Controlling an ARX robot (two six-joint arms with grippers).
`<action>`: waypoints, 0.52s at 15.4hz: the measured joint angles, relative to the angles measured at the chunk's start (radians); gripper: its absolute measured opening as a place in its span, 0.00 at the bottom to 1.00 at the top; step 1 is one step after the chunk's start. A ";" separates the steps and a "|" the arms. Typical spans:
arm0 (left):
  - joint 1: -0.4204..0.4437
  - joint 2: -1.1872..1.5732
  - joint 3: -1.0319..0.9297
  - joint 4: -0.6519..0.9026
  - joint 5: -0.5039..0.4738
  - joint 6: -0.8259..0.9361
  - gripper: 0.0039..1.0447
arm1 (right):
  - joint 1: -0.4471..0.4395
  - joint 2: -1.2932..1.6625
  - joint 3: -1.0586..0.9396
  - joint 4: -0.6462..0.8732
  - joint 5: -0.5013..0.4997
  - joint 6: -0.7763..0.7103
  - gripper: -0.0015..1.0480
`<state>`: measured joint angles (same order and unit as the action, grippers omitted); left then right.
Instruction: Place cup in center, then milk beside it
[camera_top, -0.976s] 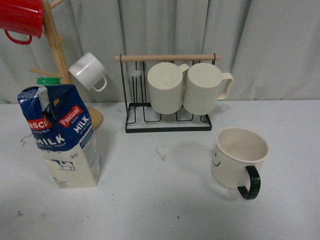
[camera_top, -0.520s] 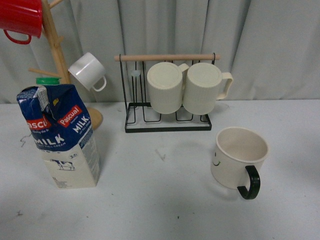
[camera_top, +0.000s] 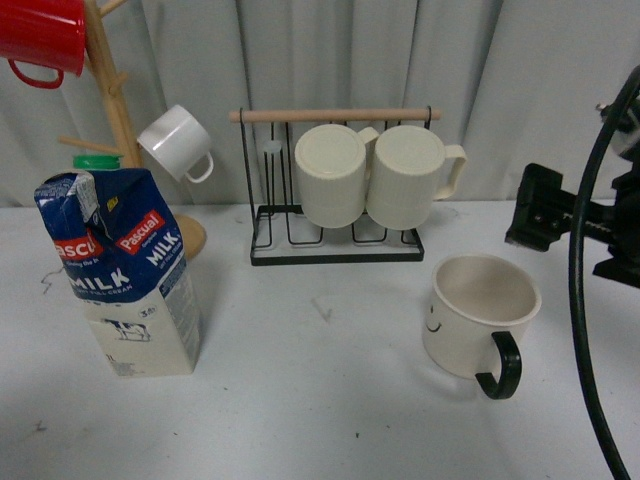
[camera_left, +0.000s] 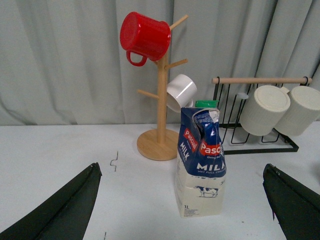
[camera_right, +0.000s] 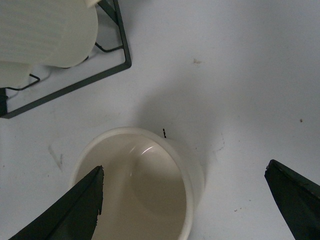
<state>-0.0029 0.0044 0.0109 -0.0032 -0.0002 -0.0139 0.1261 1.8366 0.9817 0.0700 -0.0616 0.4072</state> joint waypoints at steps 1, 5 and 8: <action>0.000 0.000 0.000 0.000 0.000 0.000 0.94 | 0.010 0.039 0.029 -0.019 -0.010 0.014 0.94; 0.000 0.000 0.000 0.000 0.000 0.000 0.94 | 0.046 0.121 0.069 -0.050 -0.018 0.023 0.94; 0.000 0.000 0.000 0.000 0.000 0.000 0.94 | 0.057 0.145 0.081 -0.064 -0.011 0.031 0.92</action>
<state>-0.0029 0.0044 0.0109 -0.0032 -0.0002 -0.0139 0.1829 1.9816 1.0626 0.0059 -0.0723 0.4381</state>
